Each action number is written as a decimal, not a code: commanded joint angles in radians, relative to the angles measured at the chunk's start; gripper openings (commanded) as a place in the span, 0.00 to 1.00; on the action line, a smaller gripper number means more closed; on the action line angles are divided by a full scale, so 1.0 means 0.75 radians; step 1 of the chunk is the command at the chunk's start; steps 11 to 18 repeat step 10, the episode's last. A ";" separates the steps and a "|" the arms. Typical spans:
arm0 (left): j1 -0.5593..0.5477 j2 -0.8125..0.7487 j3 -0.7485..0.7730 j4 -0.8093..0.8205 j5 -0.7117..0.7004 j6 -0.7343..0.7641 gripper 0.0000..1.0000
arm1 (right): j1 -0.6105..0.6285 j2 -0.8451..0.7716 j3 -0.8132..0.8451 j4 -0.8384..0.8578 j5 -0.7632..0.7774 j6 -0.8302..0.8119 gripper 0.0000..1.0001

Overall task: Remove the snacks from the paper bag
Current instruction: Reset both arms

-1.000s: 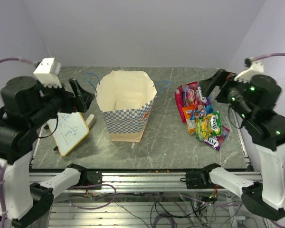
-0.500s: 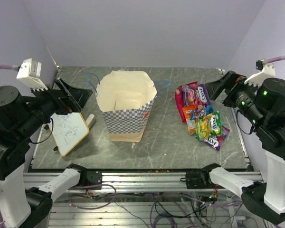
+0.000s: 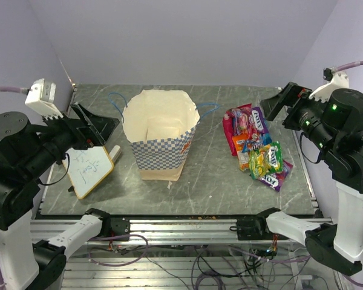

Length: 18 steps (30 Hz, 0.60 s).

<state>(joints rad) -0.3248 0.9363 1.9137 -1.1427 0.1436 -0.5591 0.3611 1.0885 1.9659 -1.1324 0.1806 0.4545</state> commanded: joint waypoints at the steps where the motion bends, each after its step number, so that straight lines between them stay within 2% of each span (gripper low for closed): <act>1: -0.008 0.054 0.047 -0.003 0.023 0.028 0.99 | -0.001 -0.013 -0.032 0.011 0.014 -0.005 1.00; 7: -0.009 0.081 0.082 -0.012 0.031 0.047 0.99 | 0.000 -0.023 -0.063 0.043 0.028 -0.028 1.00; 10: -0.009 0.077 0.068 -0.004 0.031 0.040 0.99 | -0.001 -0.030 -0.085 0.041 0.130 -0.007 1.00; 18: -0.009 0.077 0.068 -0.004 0.031 0.040 0.99 | -0.001 -0.030 -0.085 0.041 0.130 -0.007 1.00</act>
